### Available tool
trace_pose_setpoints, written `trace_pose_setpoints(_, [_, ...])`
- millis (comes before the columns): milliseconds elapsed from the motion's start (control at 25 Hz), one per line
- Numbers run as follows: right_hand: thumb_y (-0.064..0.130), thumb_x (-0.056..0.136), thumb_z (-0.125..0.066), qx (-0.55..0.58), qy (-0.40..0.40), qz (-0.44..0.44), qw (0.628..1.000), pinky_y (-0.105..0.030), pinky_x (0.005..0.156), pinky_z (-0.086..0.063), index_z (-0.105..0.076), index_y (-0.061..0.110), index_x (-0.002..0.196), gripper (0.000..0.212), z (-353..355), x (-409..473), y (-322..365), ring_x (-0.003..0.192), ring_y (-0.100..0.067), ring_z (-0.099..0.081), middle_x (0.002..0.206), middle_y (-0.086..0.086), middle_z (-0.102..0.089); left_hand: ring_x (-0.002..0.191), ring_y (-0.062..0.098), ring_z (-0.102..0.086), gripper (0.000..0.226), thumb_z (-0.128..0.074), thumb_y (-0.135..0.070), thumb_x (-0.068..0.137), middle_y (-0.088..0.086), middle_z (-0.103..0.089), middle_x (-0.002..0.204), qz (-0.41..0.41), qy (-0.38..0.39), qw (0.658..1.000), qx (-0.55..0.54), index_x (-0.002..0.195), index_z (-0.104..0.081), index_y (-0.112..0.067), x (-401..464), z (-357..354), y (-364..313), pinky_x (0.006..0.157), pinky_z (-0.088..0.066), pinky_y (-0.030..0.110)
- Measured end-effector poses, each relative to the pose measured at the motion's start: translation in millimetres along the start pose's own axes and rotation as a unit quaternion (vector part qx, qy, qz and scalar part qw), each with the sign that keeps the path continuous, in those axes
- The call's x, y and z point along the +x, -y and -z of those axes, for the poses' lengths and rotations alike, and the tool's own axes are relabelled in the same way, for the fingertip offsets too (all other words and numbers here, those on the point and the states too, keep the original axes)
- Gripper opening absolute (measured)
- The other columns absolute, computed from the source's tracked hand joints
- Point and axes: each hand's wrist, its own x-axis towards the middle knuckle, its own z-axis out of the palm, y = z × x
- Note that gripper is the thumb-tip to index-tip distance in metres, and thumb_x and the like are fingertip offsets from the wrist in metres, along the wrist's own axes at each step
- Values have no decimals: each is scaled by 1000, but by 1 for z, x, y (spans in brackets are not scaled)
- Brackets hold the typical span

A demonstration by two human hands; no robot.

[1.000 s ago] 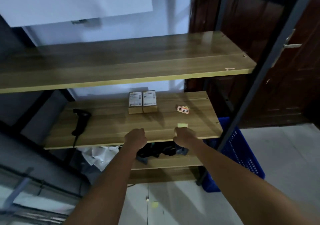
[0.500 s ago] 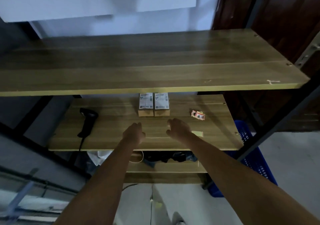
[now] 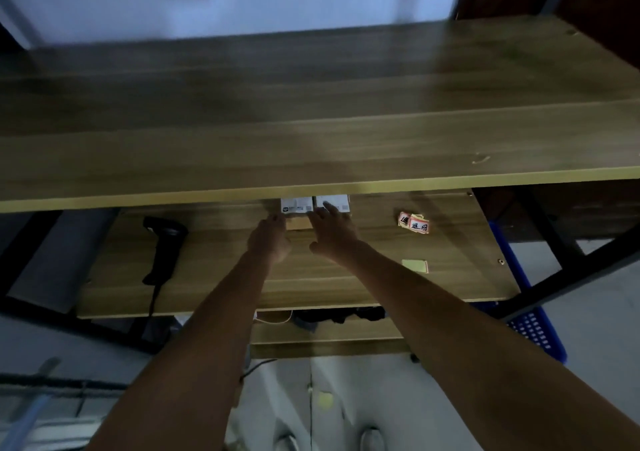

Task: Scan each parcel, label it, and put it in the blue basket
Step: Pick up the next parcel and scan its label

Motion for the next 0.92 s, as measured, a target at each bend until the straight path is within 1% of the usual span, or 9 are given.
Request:
trace_pose_setpoints(80, [29,82,-65,-19,-8,-14,1000,-44,113,-25,-24,16,149,79,-4,16,2,145,-26,-20,156,-5,-27,122,35,-51,60,-49,-5,86,18,-48,138,-21,7,1000,-2,144,-35,-13,17,-5,-2,92,-50,45])
trace_pose_setpoints(160, [30,81,-64,-40,-10,-23,999,-43,114,-23,-25,16,149,79,-11,27,5,141,-27,-27,154,-5,-32,133,34,-41,64,-48,-2,86,12,-42,148,-44,16,999,9,146,-34,-18,25,-9,-3,99,-45,45])
trace_pose_setpoints(240, [32,82,-64,-53,6,-15,998,-43,117,-18,-23,17,150,81,-20,31,9,144,-24,-22,156,-3,-28,137,32,-35,62,-50,-3,86,7,-39,150,-64,6,997,39,144,-37,-17,27,-11,-1,101,-42,44])
trace_pose_setpoints(360, [31,80,-65,-29,6,-22,999,-43,118,-15,-26,19,149,81,-34,28,18,148,-21,-12,158,-1,-23,129,29,-43,52,-58,-8,81,5,-49,137,-91,-41,993,62,133,-50,-17,22,-16,6,95,-42,41])
trace_pose_setpoints(440, [28,78,-68,3,-3,-21,1000,-42,116,-22,-34,21,146,76,-42,17,29,145,-24,-21,154,-4,-30,119,30,-52,43,-62,-9,77,6,-55,124,-117,-62,990,49,119,-62,-18,14,-23,15,91,-48,40])
trace_pose_setpoints(520, [22,76,-70,54,-10,-22,998,-41,107,-37,-42,24,141,70,-47,0,41,135,-27,-37,147,-5,-36,111,29,-59,38,-62,-4,73,8,-60,116,-130,-61,990,2,108,-70,-18,4,-32,24,86,-52,41])
trace_pose_setpoints(640, [14,77,-69,118,-24,-27,992,-36,86,-53,-44,28,137,67,-57,-33,55,116,-25,-52,143,-2,-37,105,22,-61,41,-65,5,71,4,-58,112,-136,-43,987,-69,107,-70,-15,-23,-44,36,81,-56,35])
trace_pose_setpoints(720, [12,79,-66,127,-33,-24,991,-34,79,-55,-44,25,136,63,-61,-56,63,109,-23,-56,139,-2,-39,105,19,-60,42,-63,7,73,2,-56,114,-137,-45,985,-99,110,-68,-13,-48,-48,38,82,-57,33])
trace_pose_setpoints(920, [12,79,-62,132,-44,-38,989,-33,77,-54,-46,18,133,57,-61,-90,66,103,-24,-61,132,-3,-45,113,17,-59,46,-57,8,77,0,-55,122,-139,-36,978,-150,119,-63,-10,-84,-57,27,91,-54,27])
